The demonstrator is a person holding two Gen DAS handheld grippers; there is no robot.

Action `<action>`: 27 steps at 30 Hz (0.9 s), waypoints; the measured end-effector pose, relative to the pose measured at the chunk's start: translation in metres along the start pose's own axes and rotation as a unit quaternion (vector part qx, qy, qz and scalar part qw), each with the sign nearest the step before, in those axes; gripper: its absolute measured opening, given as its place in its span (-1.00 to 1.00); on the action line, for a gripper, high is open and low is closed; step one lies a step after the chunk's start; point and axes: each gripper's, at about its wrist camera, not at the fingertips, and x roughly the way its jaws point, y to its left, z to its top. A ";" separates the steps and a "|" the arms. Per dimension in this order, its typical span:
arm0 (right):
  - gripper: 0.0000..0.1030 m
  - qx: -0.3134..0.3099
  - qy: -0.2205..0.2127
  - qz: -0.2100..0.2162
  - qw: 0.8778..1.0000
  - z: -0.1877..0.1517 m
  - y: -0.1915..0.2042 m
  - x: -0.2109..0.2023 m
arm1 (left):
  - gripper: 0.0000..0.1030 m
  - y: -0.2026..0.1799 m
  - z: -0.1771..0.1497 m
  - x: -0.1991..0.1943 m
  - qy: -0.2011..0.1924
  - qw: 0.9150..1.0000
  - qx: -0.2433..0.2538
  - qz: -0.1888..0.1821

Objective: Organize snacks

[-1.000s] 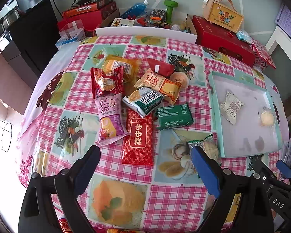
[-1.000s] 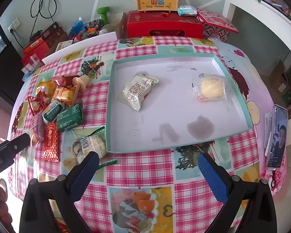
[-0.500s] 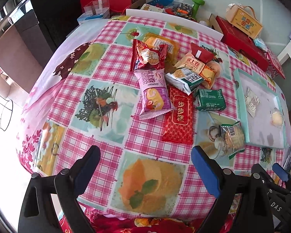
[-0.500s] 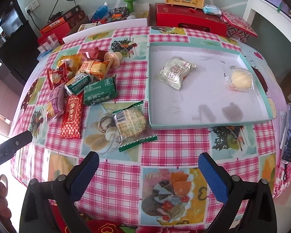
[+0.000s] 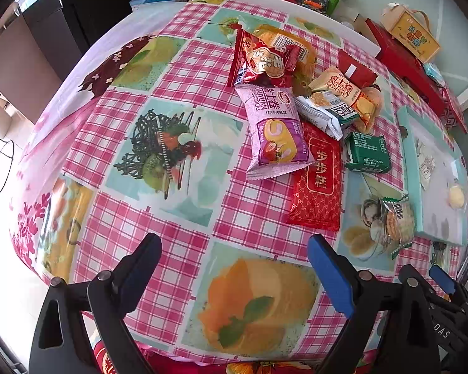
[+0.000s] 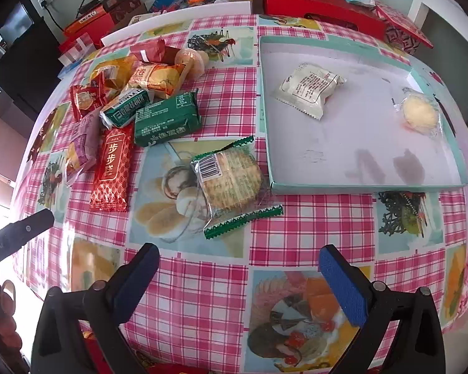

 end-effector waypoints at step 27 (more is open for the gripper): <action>0.57 -0.014 -0.046 0.056 0.997 0.036 0.013 0.038 | 0.84 -0.055 0.043 0.057 0.020 0.999 0.012 -0.044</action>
